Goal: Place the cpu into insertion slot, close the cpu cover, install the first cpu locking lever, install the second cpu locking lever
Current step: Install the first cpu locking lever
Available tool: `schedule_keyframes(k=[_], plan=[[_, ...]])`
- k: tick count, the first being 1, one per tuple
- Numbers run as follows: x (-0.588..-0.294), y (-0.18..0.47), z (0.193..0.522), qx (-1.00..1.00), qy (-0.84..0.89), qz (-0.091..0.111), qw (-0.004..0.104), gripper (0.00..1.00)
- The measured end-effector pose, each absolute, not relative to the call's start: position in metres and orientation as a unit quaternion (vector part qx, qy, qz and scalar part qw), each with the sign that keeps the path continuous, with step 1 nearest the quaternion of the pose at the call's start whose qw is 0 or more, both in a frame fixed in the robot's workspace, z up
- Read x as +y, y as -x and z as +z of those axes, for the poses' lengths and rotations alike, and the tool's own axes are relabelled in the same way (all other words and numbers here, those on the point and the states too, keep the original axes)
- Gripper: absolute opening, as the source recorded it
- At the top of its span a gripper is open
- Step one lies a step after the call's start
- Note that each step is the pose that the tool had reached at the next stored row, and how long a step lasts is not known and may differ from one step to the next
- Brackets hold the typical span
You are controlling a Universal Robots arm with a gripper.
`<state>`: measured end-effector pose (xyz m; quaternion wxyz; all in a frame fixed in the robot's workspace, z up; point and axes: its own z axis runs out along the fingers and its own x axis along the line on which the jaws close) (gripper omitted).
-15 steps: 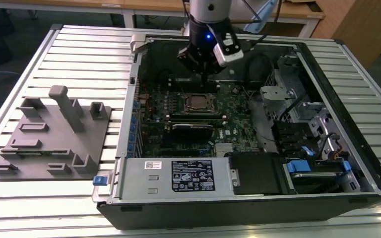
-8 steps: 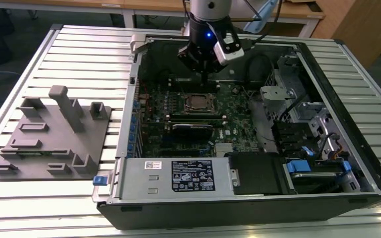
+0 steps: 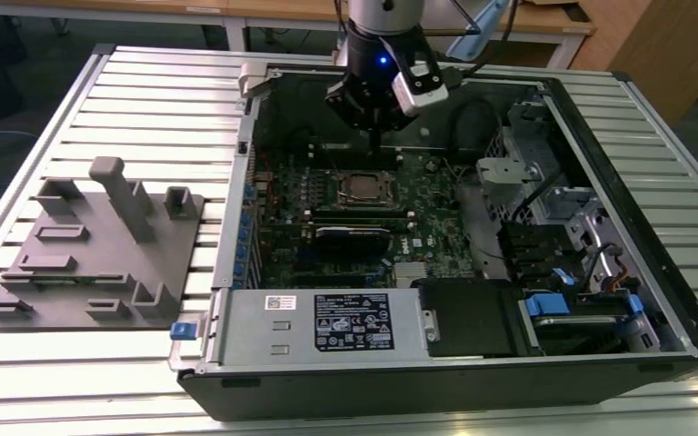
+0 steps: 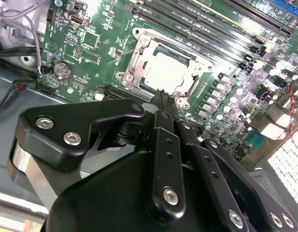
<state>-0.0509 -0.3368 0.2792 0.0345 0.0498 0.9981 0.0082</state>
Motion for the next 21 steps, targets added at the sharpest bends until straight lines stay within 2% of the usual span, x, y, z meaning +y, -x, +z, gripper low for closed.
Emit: schedule_keyframes(k=[21], plan=[[-0.337, 0.051, 0.290, 0.998, -0.050, 0.008, 0.034, 0.10]])
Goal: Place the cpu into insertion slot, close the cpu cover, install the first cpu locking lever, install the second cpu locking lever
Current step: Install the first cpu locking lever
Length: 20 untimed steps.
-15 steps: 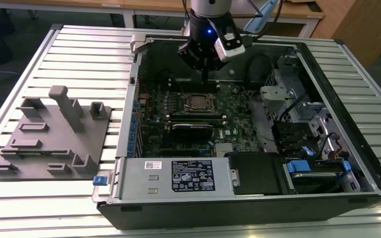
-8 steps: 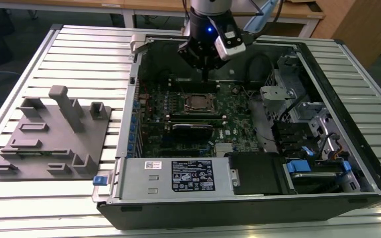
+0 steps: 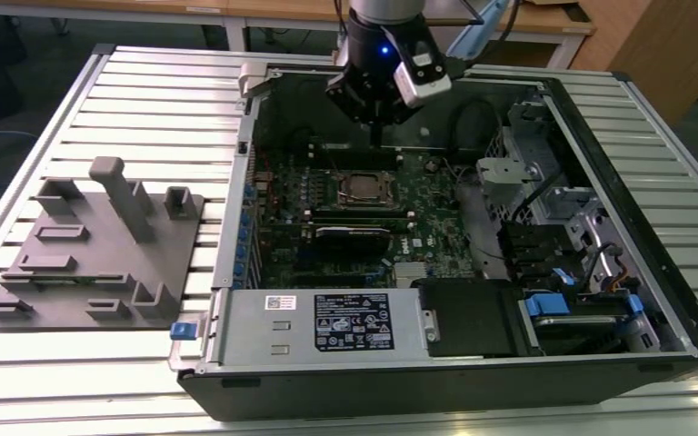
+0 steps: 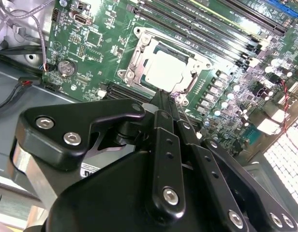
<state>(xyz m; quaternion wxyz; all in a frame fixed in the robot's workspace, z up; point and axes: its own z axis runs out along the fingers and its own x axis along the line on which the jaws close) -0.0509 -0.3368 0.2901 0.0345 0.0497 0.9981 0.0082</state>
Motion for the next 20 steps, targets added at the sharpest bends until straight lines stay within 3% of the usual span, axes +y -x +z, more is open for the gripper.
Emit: schedule_keyframes(k=[20], plan=[[-0.3368, 0.0509, 0.3005, 0.998, -0.050, 0.008, 0.034, 0.10]])
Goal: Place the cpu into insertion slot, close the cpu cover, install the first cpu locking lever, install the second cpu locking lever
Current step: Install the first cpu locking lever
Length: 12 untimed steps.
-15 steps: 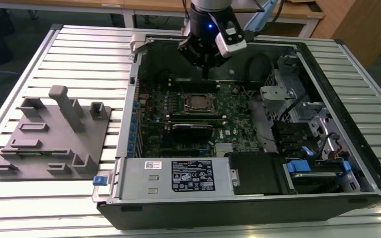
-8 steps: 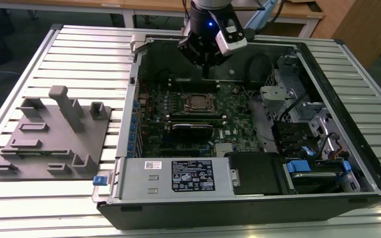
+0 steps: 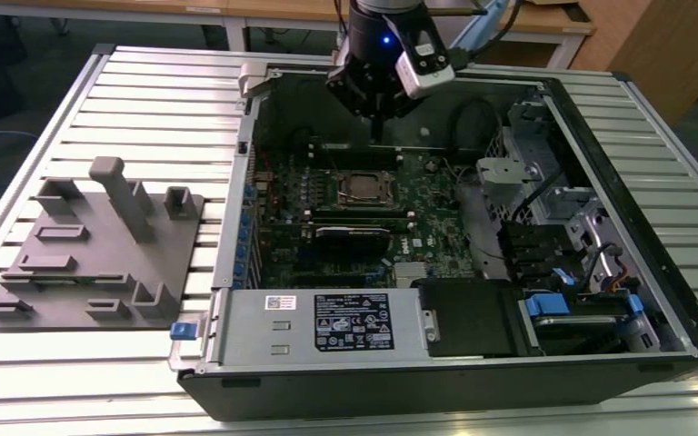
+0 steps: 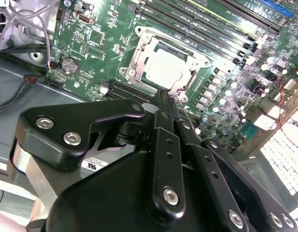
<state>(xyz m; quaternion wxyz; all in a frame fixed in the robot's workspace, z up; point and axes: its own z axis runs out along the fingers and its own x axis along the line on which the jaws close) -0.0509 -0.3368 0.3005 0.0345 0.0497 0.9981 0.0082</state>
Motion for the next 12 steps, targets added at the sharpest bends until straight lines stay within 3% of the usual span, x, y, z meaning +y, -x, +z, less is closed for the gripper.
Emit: schedule_keyframes(k=[12], plan=[[-0.3368, 0.0509, 0.3068, 0.998, -0.050, 0.008, 0.034, 0.10]])
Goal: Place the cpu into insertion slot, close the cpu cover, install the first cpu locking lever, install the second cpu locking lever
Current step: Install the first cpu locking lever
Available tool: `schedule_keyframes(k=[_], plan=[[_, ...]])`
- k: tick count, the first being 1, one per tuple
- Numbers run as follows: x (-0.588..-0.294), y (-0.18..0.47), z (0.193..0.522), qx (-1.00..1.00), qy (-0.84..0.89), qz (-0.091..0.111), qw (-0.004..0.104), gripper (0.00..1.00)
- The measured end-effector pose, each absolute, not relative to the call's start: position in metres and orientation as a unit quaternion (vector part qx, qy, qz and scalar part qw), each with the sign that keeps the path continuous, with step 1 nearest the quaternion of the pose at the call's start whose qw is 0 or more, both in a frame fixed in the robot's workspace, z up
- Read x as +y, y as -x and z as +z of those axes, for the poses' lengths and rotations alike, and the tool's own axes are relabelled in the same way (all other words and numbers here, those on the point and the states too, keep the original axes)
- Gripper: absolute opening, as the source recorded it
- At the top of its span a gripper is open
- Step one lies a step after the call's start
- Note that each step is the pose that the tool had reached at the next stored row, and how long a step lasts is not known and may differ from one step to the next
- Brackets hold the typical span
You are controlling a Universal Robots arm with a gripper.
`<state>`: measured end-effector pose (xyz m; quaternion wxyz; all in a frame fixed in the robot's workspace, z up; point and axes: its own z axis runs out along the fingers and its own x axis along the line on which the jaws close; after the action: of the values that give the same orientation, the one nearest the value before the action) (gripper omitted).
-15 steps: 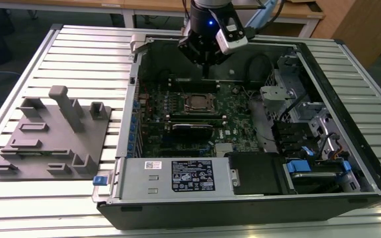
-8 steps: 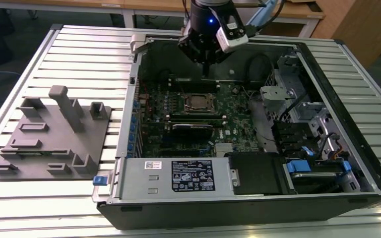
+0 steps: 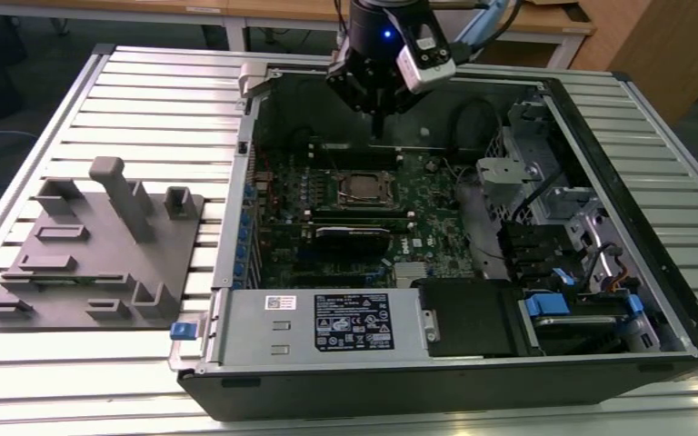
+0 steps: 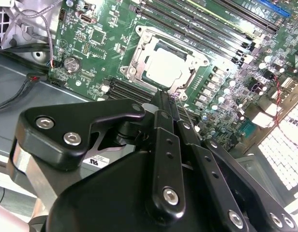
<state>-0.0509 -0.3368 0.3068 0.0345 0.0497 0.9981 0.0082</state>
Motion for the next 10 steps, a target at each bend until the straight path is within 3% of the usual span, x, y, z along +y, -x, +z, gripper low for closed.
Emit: schedule_keyframes(k=[10], plan=[[-0.3368, 0.0509, 0.3092, 0.998, -0.050, 0.008, 0.034, 0.10]])
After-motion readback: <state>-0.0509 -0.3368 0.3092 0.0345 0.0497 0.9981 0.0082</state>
